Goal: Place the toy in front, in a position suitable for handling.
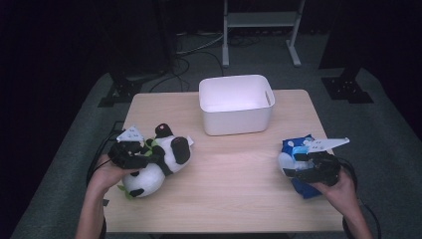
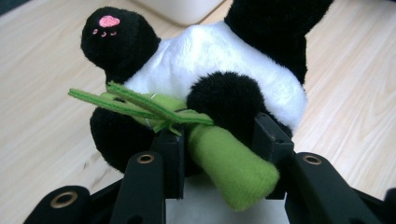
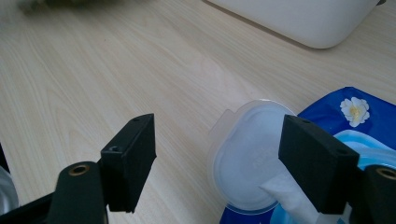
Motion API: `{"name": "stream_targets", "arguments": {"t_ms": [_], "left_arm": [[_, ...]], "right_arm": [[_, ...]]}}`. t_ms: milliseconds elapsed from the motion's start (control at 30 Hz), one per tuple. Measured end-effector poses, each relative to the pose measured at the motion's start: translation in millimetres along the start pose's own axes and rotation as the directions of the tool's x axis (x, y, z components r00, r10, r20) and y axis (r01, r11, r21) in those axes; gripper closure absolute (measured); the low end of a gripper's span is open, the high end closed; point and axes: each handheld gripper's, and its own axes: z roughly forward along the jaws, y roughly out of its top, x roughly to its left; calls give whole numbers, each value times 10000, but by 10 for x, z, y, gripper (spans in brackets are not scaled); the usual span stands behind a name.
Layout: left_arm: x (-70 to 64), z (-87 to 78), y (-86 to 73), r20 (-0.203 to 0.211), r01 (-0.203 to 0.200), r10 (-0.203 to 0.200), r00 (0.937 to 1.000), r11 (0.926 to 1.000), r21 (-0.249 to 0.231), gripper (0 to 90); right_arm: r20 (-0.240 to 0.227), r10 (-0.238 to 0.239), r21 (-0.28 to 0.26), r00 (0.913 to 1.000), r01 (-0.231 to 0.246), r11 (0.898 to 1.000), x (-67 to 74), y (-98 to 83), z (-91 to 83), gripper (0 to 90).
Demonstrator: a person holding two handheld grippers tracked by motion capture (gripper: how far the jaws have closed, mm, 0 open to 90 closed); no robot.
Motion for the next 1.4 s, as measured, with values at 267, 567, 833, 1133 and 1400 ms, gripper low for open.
{"name": "stream_targets", "arguments": {"t_ms": [267, 567, 833, 1133, 1400], "left_arm": [[-223, 176, 411, 617, -1179, 1163, 9913, 9928, 217, 601], [-459, 499, 723, 1473, -1979, 1902, 9706, 9794, 396, 599], [-655, 849, 953, 2224, -2732, 2542, 9412, 9602, 589, 597], [-862, 1243, 1000, 3326, -3540, 3227, 8862, 9345, 366, 596], [-977, 1229, 929, 3445, -3907, 3619, 8662, 9204, 153, 588]], "right_arm": [[-19, -9, -25, 10000, 9, 10000, -9, -6, -17, 260], [16, 47, -64, 10000, -47, 10000, -30, -24, -50, 260], [49, 88, -112, 9999, -87, 9999, -44, -34, -84, 260], [28, 141, -28, 9999, -141, 9999, -53, -62, -74, 260], [11, 105, 94, 9999, -105, 9999, -32, -64, -32, 260]]}}
